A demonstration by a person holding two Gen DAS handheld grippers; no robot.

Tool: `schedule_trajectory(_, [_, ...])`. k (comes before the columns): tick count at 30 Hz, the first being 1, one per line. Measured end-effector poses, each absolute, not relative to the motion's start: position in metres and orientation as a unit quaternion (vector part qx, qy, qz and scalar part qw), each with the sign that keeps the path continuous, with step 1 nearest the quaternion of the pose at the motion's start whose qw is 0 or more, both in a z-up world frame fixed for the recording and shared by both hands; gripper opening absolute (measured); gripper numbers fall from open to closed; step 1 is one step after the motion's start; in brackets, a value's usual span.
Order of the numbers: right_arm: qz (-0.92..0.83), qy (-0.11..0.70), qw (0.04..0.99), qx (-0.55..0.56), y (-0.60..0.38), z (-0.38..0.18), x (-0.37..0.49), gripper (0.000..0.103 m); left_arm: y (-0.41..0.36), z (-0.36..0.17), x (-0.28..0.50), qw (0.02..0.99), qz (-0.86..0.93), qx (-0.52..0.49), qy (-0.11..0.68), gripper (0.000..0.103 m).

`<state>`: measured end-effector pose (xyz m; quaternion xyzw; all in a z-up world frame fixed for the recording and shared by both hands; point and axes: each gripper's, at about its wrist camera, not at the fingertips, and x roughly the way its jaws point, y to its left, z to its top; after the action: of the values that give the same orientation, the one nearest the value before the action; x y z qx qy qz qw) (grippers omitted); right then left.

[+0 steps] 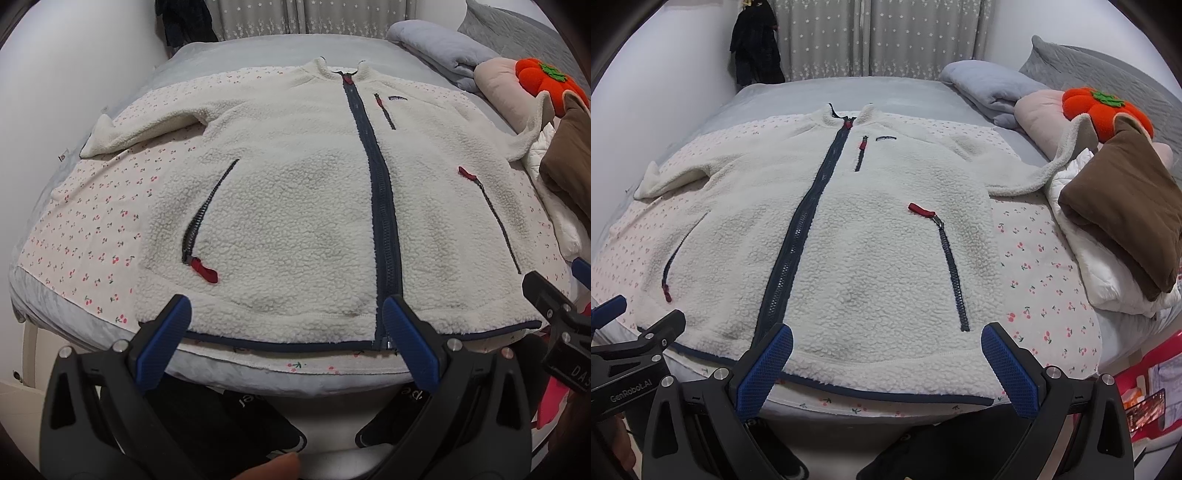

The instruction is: Fold large clothes

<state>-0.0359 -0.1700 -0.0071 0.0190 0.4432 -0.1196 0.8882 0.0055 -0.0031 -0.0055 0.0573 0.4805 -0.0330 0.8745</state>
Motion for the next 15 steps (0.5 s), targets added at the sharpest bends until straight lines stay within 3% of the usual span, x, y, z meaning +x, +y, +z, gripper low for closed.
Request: schedule_trajectory(15, [-0.12,0.443,0.888,0.018,-0.1695,-0.0074,-0.0357,0.103,-0.0001,-0.0069,0.0057,0.875,-0.033,0.056,0.48,0.103])
